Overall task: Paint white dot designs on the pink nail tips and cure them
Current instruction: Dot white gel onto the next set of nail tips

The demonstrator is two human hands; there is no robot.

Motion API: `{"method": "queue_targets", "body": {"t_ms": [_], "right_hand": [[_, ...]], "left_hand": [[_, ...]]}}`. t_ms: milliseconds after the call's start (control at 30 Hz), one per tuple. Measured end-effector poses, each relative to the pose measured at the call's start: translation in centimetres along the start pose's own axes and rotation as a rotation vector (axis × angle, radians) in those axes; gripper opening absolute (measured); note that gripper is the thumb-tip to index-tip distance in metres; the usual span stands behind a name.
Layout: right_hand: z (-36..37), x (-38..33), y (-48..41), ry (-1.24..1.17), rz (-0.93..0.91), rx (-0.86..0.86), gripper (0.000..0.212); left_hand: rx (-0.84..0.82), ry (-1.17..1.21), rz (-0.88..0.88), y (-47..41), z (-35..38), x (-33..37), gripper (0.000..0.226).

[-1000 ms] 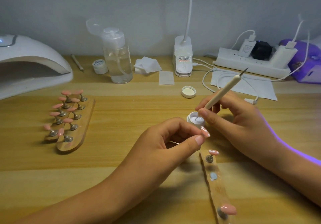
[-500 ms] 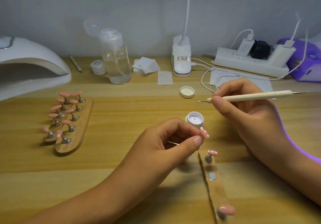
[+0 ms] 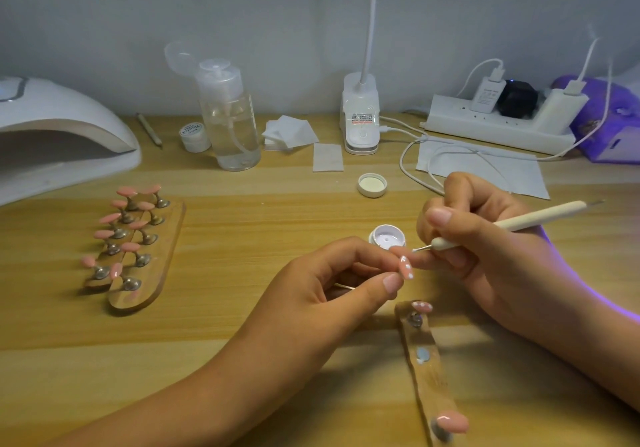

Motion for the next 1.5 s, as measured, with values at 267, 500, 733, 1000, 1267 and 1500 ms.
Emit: {"method": "queue_targets", "body": {"t_ms": [267, 500, 733, 1000, 1267, 1500], "right_hand": [[0.32, 0.14, -0.09, 0.016, 0.012, -0.037, 0.020], [0.54, 0.13, -0.11, -0.003, -0.007, -0.061, 0.021], [0.21, 0.44, -0.14, 0.014, 0.011, -0.040, 0.022], [0.26, 0.43, -0.19, 0.013, 0.011, -0.055, 0.021], [0.22, 0.43, -0.21, 0.001, 0.029, -0.035, 0.022], [-0.12, -0.12, -0.17, -0.009, 0.009, 0.031, 0.030]], "left_hand": [[0.005, 0.013, 0.004, -0.04, 0.02, 0.05, 0.009], [0.005, 0.028, 0.006, -0.02, 0.12, 0.12, 0.009], [0.008, 0.026, 0.003, 0.02, 0.06, 0.14, 0.010], [0.011, 0.024, -0.002, 0.01, 0.01, 0.04, 0.008], [0.011, 0.016, 0.002, 0.00, -0.02, 0.11, 0.009], [0.007, 0.020, -0.013, 0.07, -0.03, -0.01, 0.010]]}}
Point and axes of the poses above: each hand's wrist, its own y-axis away from the middle knuckle, its own z-axis out of the palm, x = y × z, the point moved 9 cm from there along -y, towards the middle knuckle, and after that the axes turned 9 degrees about z, right-handed, at the moved point
